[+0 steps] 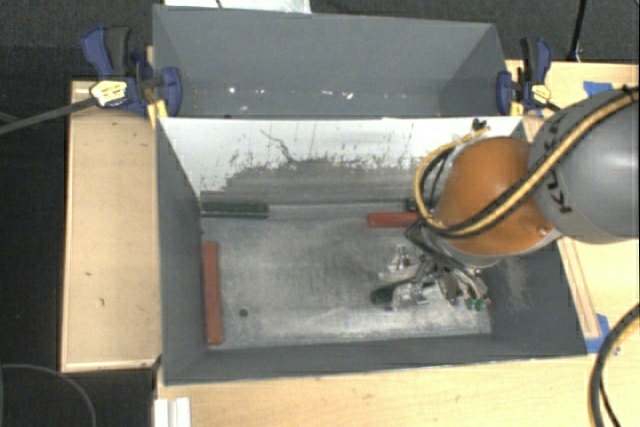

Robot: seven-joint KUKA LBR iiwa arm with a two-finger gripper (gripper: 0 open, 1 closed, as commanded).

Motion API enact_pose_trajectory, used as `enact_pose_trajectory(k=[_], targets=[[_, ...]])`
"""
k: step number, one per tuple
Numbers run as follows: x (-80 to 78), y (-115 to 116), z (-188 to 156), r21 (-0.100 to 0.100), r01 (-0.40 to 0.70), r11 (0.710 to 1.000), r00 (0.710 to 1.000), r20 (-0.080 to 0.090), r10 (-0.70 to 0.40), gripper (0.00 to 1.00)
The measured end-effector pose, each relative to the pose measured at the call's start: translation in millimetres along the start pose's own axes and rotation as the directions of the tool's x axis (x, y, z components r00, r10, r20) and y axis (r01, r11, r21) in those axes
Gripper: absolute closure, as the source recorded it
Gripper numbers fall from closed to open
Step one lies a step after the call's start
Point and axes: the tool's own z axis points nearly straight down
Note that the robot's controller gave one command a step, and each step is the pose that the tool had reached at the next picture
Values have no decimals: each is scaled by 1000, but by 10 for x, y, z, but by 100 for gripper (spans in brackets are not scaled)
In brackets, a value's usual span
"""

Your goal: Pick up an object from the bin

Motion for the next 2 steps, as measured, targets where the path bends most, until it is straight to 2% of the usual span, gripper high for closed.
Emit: enact_pose_trajectory(k=[1, 2], targets=[[0, 0, 0, 0, -2, 1000, 1000, 0, 2, 100], [-156, -33, -1756, 1, -101, 995, 995, 1, 101, 100]])
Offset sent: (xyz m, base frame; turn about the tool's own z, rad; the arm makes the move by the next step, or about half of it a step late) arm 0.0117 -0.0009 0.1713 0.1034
